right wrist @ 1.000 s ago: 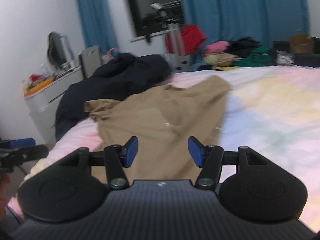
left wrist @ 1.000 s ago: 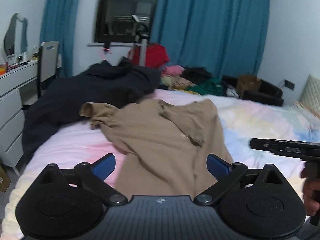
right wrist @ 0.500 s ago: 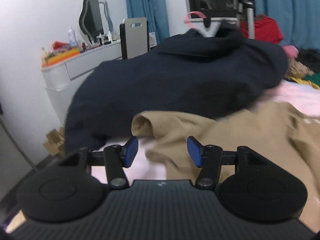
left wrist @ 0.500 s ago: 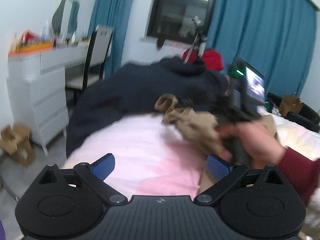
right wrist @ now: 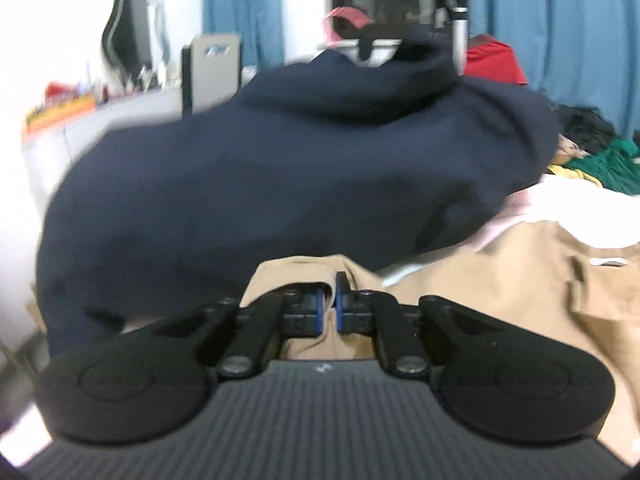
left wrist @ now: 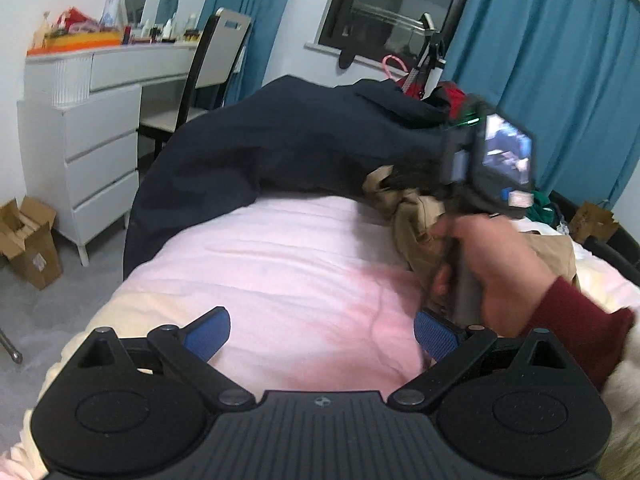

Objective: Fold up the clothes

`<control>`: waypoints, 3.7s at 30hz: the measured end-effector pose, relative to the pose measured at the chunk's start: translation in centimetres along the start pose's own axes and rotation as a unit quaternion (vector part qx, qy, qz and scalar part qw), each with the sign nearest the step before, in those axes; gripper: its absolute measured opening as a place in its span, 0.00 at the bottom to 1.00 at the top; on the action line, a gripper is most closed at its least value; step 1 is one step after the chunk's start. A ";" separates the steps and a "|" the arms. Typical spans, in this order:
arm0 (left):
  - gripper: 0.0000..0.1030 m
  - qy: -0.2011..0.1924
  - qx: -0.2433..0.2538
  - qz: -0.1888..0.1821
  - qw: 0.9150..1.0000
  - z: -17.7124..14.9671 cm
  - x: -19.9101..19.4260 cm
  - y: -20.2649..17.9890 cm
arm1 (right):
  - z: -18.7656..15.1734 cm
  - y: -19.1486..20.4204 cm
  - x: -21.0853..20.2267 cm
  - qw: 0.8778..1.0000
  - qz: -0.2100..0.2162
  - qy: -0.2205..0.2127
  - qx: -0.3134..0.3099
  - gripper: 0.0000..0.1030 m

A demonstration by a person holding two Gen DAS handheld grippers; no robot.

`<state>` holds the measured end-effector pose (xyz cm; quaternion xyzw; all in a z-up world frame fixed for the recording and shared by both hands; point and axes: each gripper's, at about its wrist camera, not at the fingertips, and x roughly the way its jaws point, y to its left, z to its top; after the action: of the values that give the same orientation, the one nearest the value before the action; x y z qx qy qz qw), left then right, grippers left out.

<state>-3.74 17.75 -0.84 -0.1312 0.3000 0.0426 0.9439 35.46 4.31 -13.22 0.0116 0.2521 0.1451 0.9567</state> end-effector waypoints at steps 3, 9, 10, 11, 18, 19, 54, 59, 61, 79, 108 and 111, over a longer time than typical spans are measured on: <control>0.96 -0.004 0.017 -0.002 1.000 -0.2 -0.2 -1.2 | 2.0 -3.5 -2.9 0.999 -0.007 -0.029 0.031 0.08; 0.96 -0.005 0.064 -0.022 0.998 -1.1 -0.6 -4.5 | 4.3 -13.9 -6.4 0.992 -0.038 -0.056 0.110 0.08; 0.96 -0.002 0.072 -0.025 0.997 -1.4 -0.5 -5.1 | 3.8 -15.7 -6.5 0.990 -0.043 -0.052 0.126 0.08; 0.96 0.002 0.080 -0.028 0.996 -1.7 -0.4 -5.7 | 3.3 -17.6 -6.6 0.987 -0.049 -0.048 0.142 0.08; 0.96 0.041 0.084 -0.054 0.994 -3.0 2.3 -8.0 | -1.8 -27.8 -5.3 0.969 -0.084 -0.003 0.233 0.08; 0.96 0.046 0.084 -0.057 0.994 -3.1 2.7 -8.2 | -2.7 -28.6 -4.9 0.967 -0.083 0.002 0.240 0.08; 0.68 0.241 0.214 -0.065 0.944 -6.0 2.5 -10.4 | -15.3 -21.5 -37.0 0.978 -0.028 0.014 0.205 0.92; 0.15 0.271 0.212 -0.073 0.936 -6.2 1.9 -9.1 | -15.8 -22.0 -37.1 0.971 -0.031 0.007 0.238 0.92; 0.04 0.275 0.216 -0.068 0.934 -6.3 1.7 -9.1 | -15.9 -22.1 -37.0 0.969 -0.030 0.010 0.246 0.92; 0.01 0.200 0.313 -0.184 0.910 -8.3 -7.2 -22.0 | -17.9 -24.0 -35.7 0.951 -0.018 0.066 0.300 0.92; 0.79 0.327 -0.019 -0.223 0.918 -7.4 2.9 -7.8 | -23.0 -23.4 -30.2 0.846 0.138 0.257 0.446 0.69; 0.80 0.333 0.038 -0.231 0.913 -8.3 1.8 -9.4 | -22.8 -21.7 -30.6 0.852 0.132 0.278 0.425 0.68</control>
<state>-5.39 6.47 -6.29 -0.1672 0.5599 -0.2343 0.7770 4.85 -26.30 -20.53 0.4092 0.5403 0.1456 0.7207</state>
